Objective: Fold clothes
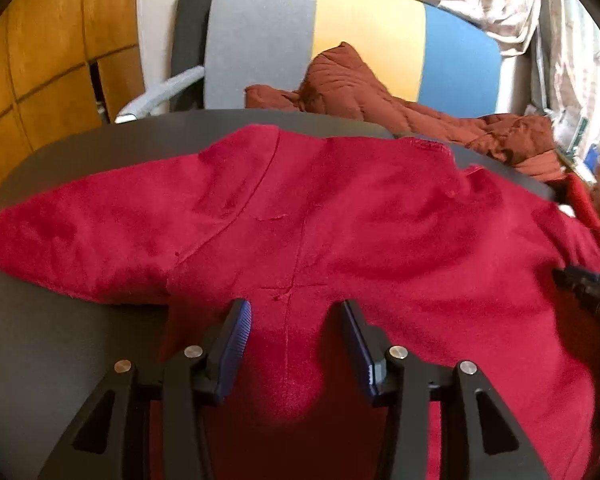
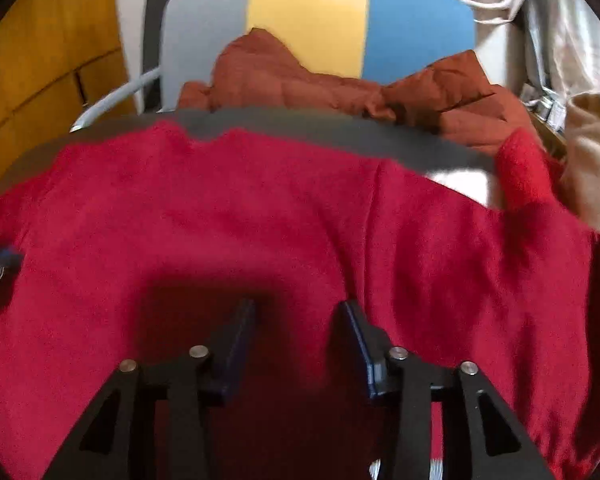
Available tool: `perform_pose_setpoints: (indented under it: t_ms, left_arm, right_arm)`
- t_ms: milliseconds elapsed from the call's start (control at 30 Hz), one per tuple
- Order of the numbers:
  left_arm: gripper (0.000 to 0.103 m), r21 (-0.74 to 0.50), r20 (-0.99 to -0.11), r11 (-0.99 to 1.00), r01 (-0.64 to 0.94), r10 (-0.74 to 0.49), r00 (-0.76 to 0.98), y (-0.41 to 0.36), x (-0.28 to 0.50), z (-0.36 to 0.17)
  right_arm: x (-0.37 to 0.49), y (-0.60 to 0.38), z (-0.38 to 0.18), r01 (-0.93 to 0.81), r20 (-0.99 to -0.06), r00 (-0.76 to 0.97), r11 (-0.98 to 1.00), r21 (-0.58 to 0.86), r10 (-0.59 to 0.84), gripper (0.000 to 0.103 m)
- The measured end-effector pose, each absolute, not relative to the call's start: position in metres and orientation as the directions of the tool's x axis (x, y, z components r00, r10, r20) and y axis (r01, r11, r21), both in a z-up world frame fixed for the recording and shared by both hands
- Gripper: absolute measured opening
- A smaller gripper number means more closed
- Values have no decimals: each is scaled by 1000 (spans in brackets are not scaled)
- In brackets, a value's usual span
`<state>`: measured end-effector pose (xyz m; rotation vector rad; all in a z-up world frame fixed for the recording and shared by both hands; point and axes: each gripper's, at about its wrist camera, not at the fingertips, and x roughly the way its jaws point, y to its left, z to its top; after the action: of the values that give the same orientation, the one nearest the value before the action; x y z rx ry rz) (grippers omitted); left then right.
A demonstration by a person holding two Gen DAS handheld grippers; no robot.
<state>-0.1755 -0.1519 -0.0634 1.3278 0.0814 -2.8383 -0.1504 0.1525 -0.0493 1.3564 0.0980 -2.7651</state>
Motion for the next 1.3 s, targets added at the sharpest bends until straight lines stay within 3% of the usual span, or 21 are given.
perform_pose_setpoints:
  t_ms: [233, 367, 433, 533, 700, 833, 933, 1100, 1200, 1300]
  left_arm:
    - [50, -4, -766, -996, 93, -57, -641, -149, -190, -61]
    - [50, -38, -779, -996, 79, -19, -626, -152, -195, -59]
    - [50, -65, -778, -997, 47, 21, -627, -149, -189, -53]
    - [50, -146, -746, -989, 0, 110, -657, -143, -167, -44]
    - [50, -160, -742, -982, -99, 186, -644, -122, -139, -52]
    - [49, -127, -751, -989, -75, 145, -644, -114, -133, -56]
    - [50, -82, -755, -995, -65, 105, -648, -105, -131, -56]
    - [51, -63, -753, -996, -65, 90, -651, -102, -128, -57]
    - [54, -92, -751, -993, -69, 114, -650, -106, -129, -58]
    - [58, -102, -749, -992, -78, 128, -650, -106, -129, -58]
  right_arm:
    - [-191, 159, -49, 65, -778, -628, -998, -20, -26, 48]
    - [-179, 162, -41, 87, -783, -616, -995, 40, -85, 50]
    - [-150, 167, -24, 103, -733, -665, -989, 102, -145, 51]
    - [-95, 181, -1, 112, -642, -737, -976, 189, -209, 70]
    - [-21, 242, 14, -56, -576, -801, -937, 344, -164, 70]
    - [42, 316, 33, -273, -509, -860, -856, 438, 13, 62]
    - [67, 353, 45, -366, -503, -858, -811, 457, 104, 62]
    - [90, 418, 42, -493, -502, -846, -618, 612, 179, 62]
    - [87, 441, 34, -478, -483, -863, -547, 687, 147, 61]
    - [80, 445, 39, -444, -456, -880, -575, 687, 134, 41]
